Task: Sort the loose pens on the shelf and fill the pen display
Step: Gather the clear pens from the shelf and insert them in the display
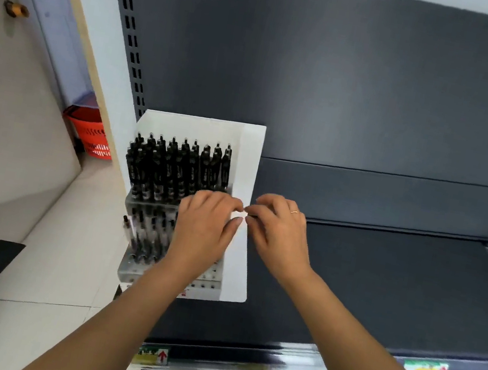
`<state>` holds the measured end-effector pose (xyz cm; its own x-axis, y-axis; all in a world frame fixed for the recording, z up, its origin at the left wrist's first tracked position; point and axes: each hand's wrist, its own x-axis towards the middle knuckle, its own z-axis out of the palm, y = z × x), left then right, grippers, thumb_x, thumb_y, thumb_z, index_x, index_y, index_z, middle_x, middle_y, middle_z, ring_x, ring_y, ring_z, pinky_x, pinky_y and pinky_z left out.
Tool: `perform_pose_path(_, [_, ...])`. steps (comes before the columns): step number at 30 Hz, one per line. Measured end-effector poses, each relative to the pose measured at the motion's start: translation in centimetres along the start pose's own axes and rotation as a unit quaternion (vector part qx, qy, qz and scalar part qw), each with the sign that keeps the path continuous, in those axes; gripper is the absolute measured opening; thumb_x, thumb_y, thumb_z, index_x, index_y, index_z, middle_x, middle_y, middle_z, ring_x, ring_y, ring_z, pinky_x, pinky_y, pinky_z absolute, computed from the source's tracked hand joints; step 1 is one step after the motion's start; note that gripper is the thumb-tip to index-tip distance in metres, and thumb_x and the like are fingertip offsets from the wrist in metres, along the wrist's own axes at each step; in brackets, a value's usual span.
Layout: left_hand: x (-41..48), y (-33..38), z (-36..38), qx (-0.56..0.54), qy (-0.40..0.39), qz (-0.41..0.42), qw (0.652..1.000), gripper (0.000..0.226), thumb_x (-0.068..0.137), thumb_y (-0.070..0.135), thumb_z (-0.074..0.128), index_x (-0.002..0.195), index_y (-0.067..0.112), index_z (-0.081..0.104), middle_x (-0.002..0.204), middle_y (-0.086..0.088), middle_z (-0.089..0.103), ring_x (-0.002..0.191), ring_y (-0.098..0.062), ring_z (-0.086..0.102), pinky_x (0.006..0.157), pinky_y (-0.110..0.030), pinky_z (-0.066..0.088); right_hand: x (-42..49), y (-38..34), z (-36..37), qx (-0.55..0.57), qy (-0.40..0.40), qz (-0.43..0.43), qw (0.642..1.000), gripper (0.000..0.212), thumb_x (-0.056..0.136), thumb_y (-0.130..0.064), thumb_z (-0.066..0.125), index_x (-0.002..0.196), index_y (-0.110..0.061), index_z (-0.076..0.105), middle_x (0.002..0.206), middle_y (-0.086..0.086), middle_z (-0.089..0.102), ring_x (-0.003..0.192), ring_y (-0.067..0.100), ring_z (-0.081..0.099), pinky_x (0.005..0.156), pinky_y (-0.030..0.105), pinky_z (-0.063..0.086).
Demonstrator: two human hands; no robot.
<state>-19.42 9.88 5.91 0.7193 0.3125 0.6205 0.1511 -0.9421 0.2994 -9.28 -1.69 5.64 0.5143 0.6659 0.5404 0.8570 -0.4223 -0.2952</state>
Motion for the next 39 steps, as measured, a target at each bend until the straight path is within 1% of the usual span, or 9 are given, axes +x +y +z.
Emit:
perform_pose_path(2, [1.0,2.5,1.2,0.002,-0.013,0.041,0.999,0.02,0.085,0.032,0.042,0.09,0.024,0.059,0.087,0.008,0.064,0.088,-0.013,0.044,0.075,-0.029,0.026,-1.2,3.2,-1.7,0.003,0.009,0.024,1.0,0.025,0.088,-0.029,0.051,0.098,-0.017,0.071,0.104,0.002,0.061,0.09,0.028,0.059,0.072,0.038,0.05])
perform_pose_path(4, [1.8,5.6,2.9,0.003,-0.047,0.069,0.997,0.018,0.086,0.03,0.043,0.089,0.024,0.059,0.083,0.009,0.063,0.082,-0.018,0.052,0.074,-0.031,0.033,-3.1,6.9,-4.0,0.008,0.016,0.052,0.998,0.019,0.087,-0.02,0.059,0.102,-0.014,0.069,0.108,0.006,0.06,0.091,0.03,0.059,0.074,0.036,0.051])
perform_pose_path(6, [2.8,9.8,5.2,-0.005,-0.089,0.078,0.993,0.013,0.089,0.024,0.049,0.095,0.021,0.06,0.084,0.007,0.063,0.079,-0.023,0.057,0.071,-0.035,0.04,-5.4,11.1,-6.8,0.0,0.013,0.087,0.996,0.02,0.088,-0.017,0.061,0.108,-0.014,0.068,0.112,0.006,0.057,0.098,0.028,0.057,0.074,0.036,0.052])
perform_pose_path(11, [5.5,23.1,12.3,-0.051,-0.161,0.108,0.98,0.023,0.096,0.027,0.045,0.115,0.022,0.056,0.107,0.006,0.062,0.101,-0.019,0.054,0.086,-0.034,0.04,-11.0,22.0,-14.8,-0.067,-0.031,0.156,0.985,0.03,0.094,-0.025,0.055,0.123,-0.017,0.061,0.121,0.003,0.054,0.108,0.027,0.052,0.081,0.034,0.046])
perform_pose_path(13, [6.0,28.0,15.0,-0.072,-0.174,0.129,0.974,0.023,0.097,0.028,0.044,0.117,0.023,0.055,0.109,0.007,0.061,0.103,-0.017,0.053,0.088,-0.032,0.039,-13.4,26.0,-17.7,-0.091,-0.048,0.191,0.976,0.033,0.095,-0.027,0.054,0.126,-0.017,0.058,0.124,0.004,0.053,0.11,0.029,0.051,0.086,0.034,0.044])
perform_pose_path(18, [7.5,37.0,20.7,-0.087,-0.218,0.158,0.959,0.023,0.097,0.028,0.042,0.116,0.024,0.054,0.109,0.008,0.06,0.103,-0.017,0.052,0.089,-0.032,0.039,-17.8,35.0,-23.0,-0.112,-0.06,0.265,0.956,0.034,0.094,-0.028,0.054,0.126,-0.019,0.057,0.123,0.004,0.054,0.11,0.03,0.05,0.09,0.036,0.043])
perform_pose_path(22, [8.8,40.8,24.9,-0.091,-0.255,0.175,0.947,0.023,0.097,0.029,0.042,0.117,0.025,0.053,0.11,0.008,0.059,0.104,-0.015,0.051,0.09,-0.033,0.041,-19.5,39.7,-24.2,-0.115,-0.081,0.309,0.941,0.037,0.096,-0.029,0.05,0.132,-0.02,0.052,0.129,0.002,0.051,0.117,0.027,0.047,0.092,0.034,0.043])
perform_pose_path(31, [15.1,48.6,37.9,-0.102,-0.378,0.171,0.904,0.034,0.097,0.031,0.043,0.131,0.025,0.045,0.132,0.006,0.048,0.12,-0.017,0.044,0.098,-0.032,0.038,-18.6,52.9,-27.6,-0.139,-0.156,0.358,0.91,0.039,0.098,-0.028,0.047,0.135,-0.018,0.049,0.129,0.003,0.051,0.12,0.026,0.045,0.093,0.035,0.044])
perform_pose_path(39, [17.9,52.5,45.6,-0.056,-0.452,0.138,0.88,0.04,0.097,0.03,0.044,0.137,0.027,0.039,0.132,0.002,0.045,0.125,-0.018,0.041,0.099,-0.034,0.039,-17.0,61.9,-28.9,-0.135,-0.202,0.379,0.893,0.039,0.097,-0.027,0.047,0.135,-0.018,0.05,0.129,0.004,0.052,0.12,0.03,0.046,0.096,0.04,0.043])
